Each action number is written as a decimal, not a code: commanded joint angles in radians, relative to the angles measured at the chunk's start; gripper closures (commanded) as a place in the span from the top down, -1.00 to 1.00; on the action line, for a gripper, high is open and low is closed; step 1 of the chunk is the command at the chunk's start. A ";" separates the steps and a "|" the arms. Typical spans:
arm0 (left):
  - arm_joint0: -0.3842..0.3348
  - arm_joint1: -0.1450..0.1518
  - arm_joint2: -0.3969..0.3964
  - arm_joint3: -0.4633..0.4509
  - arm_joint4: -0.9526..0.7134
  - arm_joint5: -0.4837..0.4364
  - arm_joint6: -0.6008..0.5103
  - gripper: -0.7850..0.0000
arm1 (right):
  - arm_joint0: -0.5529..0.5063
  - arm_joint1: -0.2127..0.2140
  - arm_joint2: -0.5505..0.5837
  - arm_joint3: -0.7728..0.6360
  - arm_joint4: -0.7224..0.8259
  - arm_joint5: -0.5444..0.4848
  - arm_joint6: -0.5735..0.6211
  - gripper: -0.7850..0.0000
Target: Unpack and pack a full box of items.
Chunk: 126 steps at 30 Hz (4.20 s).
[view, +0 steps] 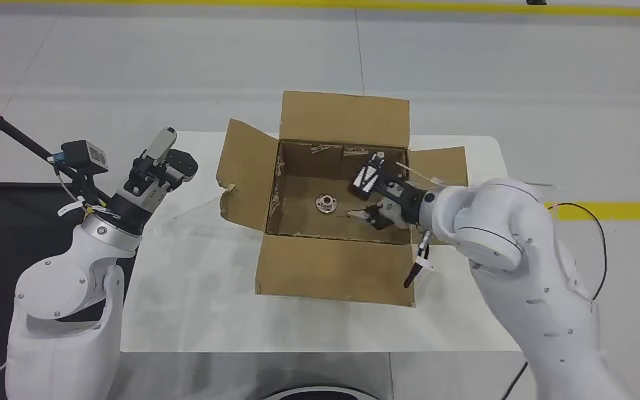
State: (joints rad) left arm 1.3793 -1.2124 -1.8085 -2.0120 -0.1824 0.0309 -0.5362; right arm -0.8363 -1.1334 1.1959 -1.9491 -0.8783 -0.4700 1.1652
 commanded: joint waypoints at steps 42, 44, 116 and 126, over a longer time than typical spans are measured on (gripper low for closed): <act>0.000 0.000 0.000 0.000 0.000 0.000 0.000 1.00 | 0.178 0.071 0.204 0.935 -0.082 0.026 0.068 1.00; 0.000 0.000 0.000 0.000 0.000 0.000 0.000 1.00 | 0.195 0.068 0.184 0.966 -0.083 0.022 0.060 1.00; 0.000 0.000 0.000 0.000 0.000 0.000 0.000 1.00 | 0.371 -0.057 -0.535 0.566 -0.058 0.255 -0.151 -1.00; 0.000 0.000 0.000 0.000 0.000 0.000 0.000 1.00 | 0.429 -0.124 -0.612 0.779 -0.040 0.243 -0.183 -1.00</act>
State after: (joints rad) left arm 1.3793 -1.2124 -1.8085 -2.0120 -0.1824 0.0309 -0.5362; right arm -0.4095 -1.2528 0.5874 -1.1814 -0.9189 -0.2274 0.9844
